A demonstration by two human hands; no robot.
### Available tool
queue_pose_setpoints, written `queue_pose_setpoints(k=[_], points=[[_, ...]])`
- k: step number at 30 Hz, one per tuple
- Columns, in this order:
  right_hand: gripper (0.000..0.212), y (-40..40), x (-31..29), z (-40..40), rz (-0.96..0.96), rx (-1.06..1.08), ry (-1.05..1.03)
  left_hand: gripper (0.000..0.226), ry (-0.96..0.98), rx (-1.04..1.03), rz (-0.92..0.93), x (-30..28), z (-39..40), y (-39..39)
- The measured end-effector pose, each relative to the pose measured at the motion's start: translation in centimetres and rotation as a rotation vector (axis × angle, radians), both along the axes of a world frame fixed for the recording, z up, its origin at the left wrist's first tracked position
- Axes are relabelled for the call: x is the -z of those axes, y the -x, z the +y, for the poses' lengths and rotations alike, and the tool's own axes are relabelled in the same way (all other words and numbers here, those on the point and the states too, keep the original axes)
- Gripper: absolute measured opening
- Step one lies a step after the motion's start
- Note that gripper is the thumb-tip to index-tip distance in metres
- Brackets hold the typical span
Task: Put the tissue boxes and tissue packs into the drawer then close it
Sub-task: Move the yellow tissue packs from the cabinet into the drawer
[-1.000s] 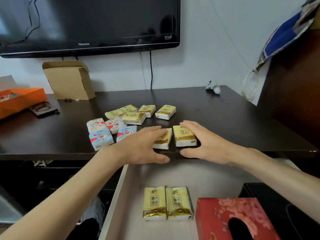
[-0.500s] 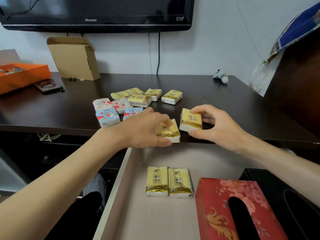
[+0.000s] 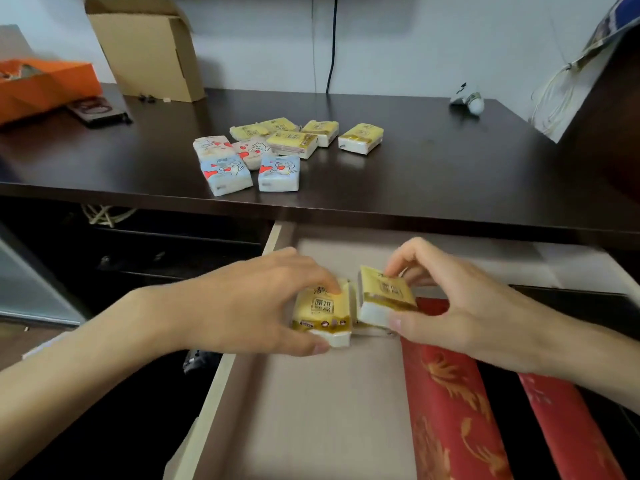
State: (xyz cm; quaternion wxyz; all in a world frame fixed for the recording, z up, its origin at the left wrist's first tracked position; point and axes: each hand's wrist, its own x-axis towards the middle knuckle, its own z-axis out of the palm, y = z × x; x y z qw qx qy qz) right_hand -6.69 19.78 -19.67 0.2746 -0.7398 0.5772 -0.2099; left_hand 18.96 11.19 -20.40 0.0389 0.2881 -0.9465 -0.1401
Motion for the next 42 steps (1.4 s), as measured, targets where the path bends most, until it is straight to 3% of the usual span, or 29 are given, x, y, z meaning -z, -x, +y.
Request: queue_pose_setpoints(k=[5, 7, 22, 28, 31, 34, 37, 42], points=[[0.050, -1.0, 0.4, -0.2, 0.415, -0.116, -0.074, 0.065, 0.096, 0.056, -0.082, 2.6, 2.1, -0.2], [0.049, -1.2, 0.6, -0.3, 0.496, -0.150, -0.064, 0.066, 0.126, 0.067, -0.100, 3.4, 2.5, 0.0], [0.054, -3.6, 0.7, -1.6, 0.709, -0.269, -0.141, 0.074, 0.257, 0.092, -0.203, 4.8, 3.0, 0.7], [0.056, -2.8, 0.5, -1.6, 0.672, -0.225, -0.134, 0.075, 0.254, 0.083, -0.186, 3.7, 2.6, 0.7], [0.069, -2.5, 0.5, -2.0, 0.652, -0.194, -0.128, 0.073, 0.250, 0.067, -0.122, 2.8, 1.7, 0.4], [0.092, -2.8, 0.6, -2.7, 0.718, -0.219, -0.182, 0.095, 0.255, 0.055, -0.133, 3.0, 1.0, 0.4], [0.093, -3.3, 0.7, -3.6, 0.778, -0.245, -0.263, 0.116, 0.235, 0.047, -0.209, 3.6, 0.6, 0.7], [0.090, -4.0, 1.2, -5.2, 0.855, -0.240, -0.277, 0.106, 0.218, 0.062, -0.294, 4.0, 0.4, 1.5]])
